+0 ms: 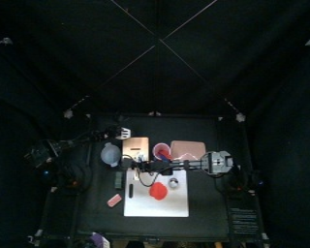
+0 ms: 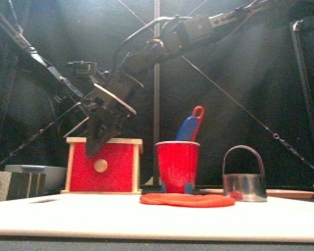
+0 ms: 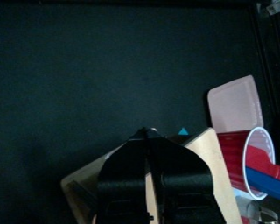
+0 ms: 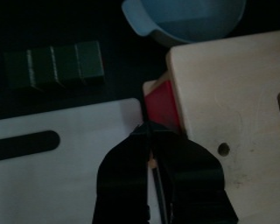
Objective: Get the cutter from the drawer then cut the dough then place the extra dough in the bowl
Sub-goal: Cut the dough
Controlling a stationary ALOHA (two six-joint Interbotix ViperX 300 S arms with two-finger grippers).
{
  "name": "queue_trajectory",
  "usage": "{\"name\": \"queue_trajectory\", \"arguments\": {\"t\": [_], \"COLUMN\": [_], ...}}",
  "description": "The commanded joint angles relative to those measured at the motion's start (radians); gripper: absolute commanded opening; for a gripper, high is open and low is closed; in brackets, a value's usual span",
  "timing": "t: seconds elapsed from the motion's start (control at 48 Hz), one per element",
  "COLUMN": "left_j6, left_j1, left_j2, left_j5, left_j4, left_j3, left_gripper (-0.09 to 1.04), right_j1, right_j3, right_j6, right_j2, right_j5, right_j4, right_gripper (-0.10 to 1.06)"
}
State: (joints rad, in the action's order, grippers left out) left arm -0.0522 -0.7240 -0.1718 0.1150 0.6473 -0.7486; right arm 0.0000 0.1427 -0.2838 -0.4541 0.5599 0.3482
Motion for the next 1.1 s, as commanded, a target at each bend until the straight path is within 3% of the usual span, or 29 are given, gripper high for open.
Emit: {"name": "queue_trajectory", "arguments": {"t": [0.021, 0.167, 0.292, 0.583, 0.854, 0.979, 1.104], "left_j6": [0.005, 0.008, 0.008, 0.006, 0.009, 0.009, 0.006], "left_j1": [-0.014, -0.011, 0.014, 0.25, 0.471, 0.545, 0.629], "left_j2": [-0.067, -0.175, -0.307, -0.574, -0.603, -0.6, -0.592], "left_j5": [-0.006, -0.008, -0.032, -0.153, -0.218, -0.265, -0.313], "left_j4": [-0.035, -0.123, -0.227, -0.365, -0.403, -0.454, -0.495], "left_j3": [0.002, -0.044, -0.097, -0.225, -0.31, -0.334, -0.357], "left_gripper": [0.31, 0.31, 0.31, 0.32, 0.32, 0.33, 0.44], "right_j1": [0.009, 0.025, 0.032, 0.034, 0.072, 0.074, 0.077], "right_j3": [-0.009, -0.12, -0.264, -0.595, -0.874, -0.95, -1.025], "right_j6": [-0.002, -0.005, -0.005, -0.003, -0.003, -0.003, -0.003], "right_j2": [0.103, 0.216, 0.35, 0.574, 0.772, 0.844, 0.887], "right_j5": [-0.009, -0.014, -0.054, -0.249, -0.353, -0.354, -0.353], "right_j4": [-0.003, -0.011, -0.057, -0.216, -0.373, -0.397, -0.431], "right_gripper": [0.35, 0.36, 0.39, 0.54, 0.84, 0.86, 0.86]}}
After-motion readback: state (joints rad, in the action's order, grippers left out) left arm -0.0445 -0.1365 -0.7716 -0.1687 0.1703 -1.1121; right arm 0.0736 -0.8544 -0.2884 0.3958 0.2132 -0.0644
